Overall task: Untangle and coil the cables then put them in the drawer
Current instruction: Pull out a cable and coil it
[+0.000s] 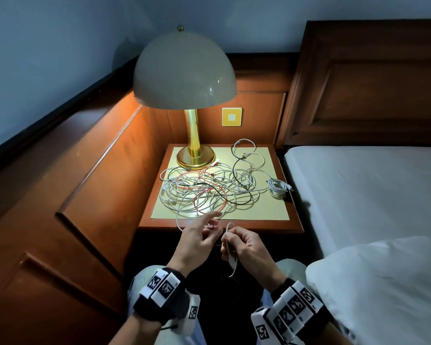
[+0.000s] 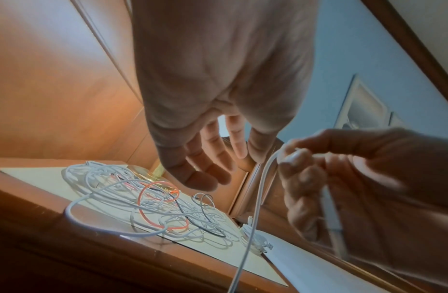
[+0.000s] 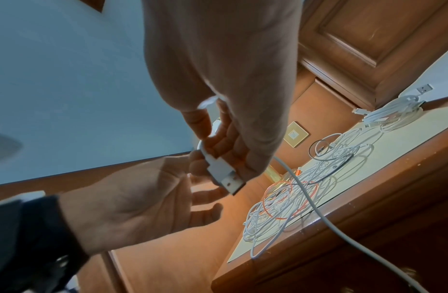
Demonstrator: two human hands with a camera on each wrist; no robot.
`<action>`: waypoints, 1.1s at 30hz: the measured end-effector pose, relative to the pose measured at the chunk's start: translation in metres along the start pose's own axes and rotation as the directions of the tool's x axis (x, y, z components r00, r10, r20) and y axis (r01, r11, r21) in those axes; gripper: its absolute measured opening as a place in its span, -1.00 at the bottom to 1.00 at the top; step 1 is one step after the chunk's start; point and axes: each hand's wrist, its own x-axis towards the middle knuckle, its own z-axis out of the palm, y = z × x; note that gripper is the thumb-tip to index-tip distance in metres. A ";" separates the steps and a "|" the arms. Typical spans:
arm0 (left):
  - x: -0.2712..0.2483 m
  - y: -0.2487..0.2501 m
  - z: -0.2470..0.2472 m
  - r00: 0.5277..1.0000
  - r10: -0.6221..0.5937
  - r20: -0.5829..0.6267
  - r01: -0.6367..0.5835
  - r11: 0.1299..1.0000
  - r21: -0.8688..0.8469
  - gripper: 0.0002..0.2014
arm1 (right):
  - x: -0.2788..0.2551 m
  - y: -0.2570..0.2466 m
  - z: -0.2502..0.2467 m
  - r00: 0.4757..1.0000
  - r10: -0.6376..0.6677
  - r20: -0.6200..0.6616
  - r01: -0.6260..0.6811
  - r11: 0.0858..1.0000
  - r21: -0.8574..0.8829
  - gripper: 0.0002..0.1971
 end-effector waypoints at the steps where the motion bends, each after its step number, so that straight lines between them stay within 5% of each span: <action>1: 0.005 0.000 0.000 0.999 0.024 0.023 -0.024 1.000 -0.015 -0.64 | 0.000 -0.002 0.001 1.000 0.009 0.005 -0.009 1.000 0.016 -0.77; 6: 0.017 0.001 0.007 0.988 0.112 0.108 -0.108 0.993 -0.035 -0.70 | -0.003 -0.012 0.001 0.999 0.019 0.028 -0.021 0.999 0.045 -0.79; 14: 0.011 -0.005 0.019 1.000 0.031 0.004 -0.030 0.981 -0.193 -0.88 | -0.011 -0.017 -0.007 0.998 -0.010 0.059 0.009 1.000 0.025 -0.73; 19: 0.011 -0.015 0.014 0.994 0.030 -0.105 -0.039 0.995 -0.090 -0.97 | -0.017 -0.012 -0.012 0.994 0.005 0.111 -0.007 1.000 0.019 -0.69; 24: -0.002 -0.015 0.022 1.000 0.025 0.020 -0.021 0.987 -0.160 -0.83 | -0.020 -0.013 -0.008 0.983 -0.047 0.180 -0.007 0.958 0.286 -0.75; 30: -0.028 -0.013 0.046 0.987 0.032 0.156 -0.011 0.991 -0.134 -0.75 | -0.004 -0.025 -0.009 0.993 -0.120 -0.008 0.102 0.799 0.593 -0.80; 33: -0.038 -0.022 0.047 0.980 0.017 0.200 0.008 0.992 -0.126 -0.77 | 0.007 -0.024 -0.019 0.970 -0.186 -0.157 0.242 0.805 0.541 -0.81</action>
